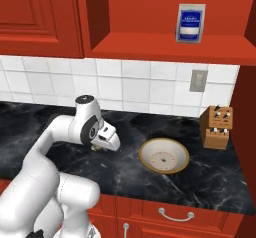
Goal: Pick the egg and butter from the fridge and place them by the bowl for mixing.
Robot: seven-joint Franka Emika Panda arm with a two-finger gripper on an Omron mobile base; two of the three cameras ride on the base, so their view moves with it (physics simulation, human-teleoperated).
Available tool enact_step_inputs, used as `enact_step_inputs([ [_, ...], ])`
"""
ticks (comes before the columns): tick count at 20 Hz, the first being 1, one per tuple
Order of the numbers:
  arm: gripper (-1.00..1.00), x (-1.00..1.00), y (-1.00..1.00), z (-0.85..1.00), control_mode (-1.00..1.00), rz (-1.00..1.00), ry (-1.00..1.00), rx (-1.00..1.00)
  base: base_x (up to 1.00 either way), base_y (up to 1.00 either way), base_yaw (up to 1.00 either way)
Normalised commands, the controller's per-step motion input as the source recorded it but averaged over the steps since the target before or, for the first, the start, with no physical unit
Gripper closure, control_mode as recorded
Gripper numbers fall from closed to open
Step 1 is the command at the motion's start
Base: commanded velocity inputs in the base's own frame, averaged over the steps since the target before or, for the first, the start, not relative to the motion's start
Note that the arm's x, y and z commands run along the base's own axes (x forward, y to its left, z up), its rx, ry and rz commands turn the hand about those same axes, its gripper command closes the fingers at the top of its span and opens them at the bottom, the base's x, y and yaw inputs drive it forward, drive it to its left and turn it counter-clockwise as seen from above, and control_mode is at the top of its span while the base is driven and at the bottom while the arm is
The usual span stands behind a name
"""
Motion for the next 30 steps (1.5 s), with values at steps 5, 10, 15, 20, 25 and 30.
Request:
enact_step_inputs([
  [5, 1.0, 0.5, -0.33, -0.58, -1.0, -0.07, 0.17, 0.06, 0.0, 0.0, 0.0],
  [10, 1.0, 0.26, -0.23, -0.41, -1.0, -0.01, 0.09, 0.03, 0.0, 0.0, 0.0],
  [15, 1.0, 0.25, -0.01, -0.54, -1.0, -0.08, 0.01, 0.02, 0.0, 0.0, 0.0],
  [20, 1.0, 0.34, -0.08, -0.47, -1.0, -0.06, 0.0, 0.01, 0.0, 0.0, 0.0],
  [25, 1.0, 0.25, -0.17, -0.24, -1.0, -0.01, 0.0, 0.0, 0.0, 0.0, 0.0],
  [30, 1.0, 0.1, -0.2, -0.17, -1.0, 0.0, 0.0, 0.0, 0.0, 0.0, 0.0],
])
